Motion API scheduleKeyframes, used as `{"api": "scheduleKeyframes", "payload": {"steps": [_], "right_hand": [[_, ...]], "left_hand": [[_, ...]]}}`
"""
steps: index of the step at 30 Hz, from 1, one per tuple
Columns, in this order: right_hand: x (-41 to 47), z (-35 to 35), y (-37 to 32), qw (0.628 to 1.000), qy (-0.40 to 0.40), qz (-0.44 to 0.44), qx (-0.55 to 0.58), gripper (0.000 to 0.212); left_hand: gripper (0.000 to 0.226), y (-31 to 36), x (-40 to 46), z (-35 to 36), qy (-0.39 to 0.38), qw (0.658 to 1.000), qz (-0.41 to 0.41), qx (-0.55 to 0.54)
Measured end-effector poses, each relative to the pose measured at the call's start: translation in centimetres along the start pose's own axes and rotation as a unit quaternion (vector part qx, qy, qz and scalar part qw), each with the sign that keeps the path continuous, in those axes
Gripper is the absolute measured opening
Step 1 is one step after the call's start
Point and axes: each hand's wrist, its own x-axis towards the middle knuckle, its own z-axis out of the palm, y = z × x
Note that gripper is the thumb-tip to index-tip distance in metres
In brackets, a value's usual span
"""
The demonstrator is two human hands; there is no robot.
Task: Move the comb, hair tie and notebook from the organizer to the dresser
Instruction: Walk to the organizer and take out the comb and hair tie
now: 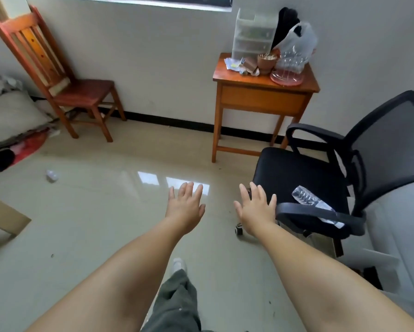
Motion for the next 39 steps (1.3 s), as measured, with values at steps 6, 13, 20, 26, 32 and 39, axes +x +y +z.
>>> {"api": "scheduleKeyframes", "payload": {"steps": [6,13,20,26,32,39], "right_hand": [[18.9,-2.7,-0.5,0.999,0.012,0.031,0.007,0.057],[37.8,-9.6,-0.4,0.995,0.046,0.078,0.038,0.056],[58.1,-15.5,5.3,0.990,0.116,0.066,0.047,0.052],[75.9,-21.8,8.9,0.990,0.132,-0.015,0.051,0.037],[89.2,-27.4,9.9,0.947,0.098,0.066,0.299,0.039],[97.9,-31.4,7.4,0.576,0.011,0.239,0.782,0.020]], "left_hand": [[0.058,-3.4,19.2,-2.9,0.010,0.999,0.041,0.019],[0.058,-6.0,41.5,-10.6,0.024,0.999,0.042,0.015],[0.057,-1.3,62.6,-14.2,0.071,0.992,0.104,-0.028],[0.057,1.5,80.6,-20.6,0.124,0.988,0.093,-0.027],[0.053,2.0,92.6,-27.7,0.192,0.973,0.070,-0.112],[0.032,1.5,102.3,-32.1,0.138,0.953,0.070,-0.260]]}}
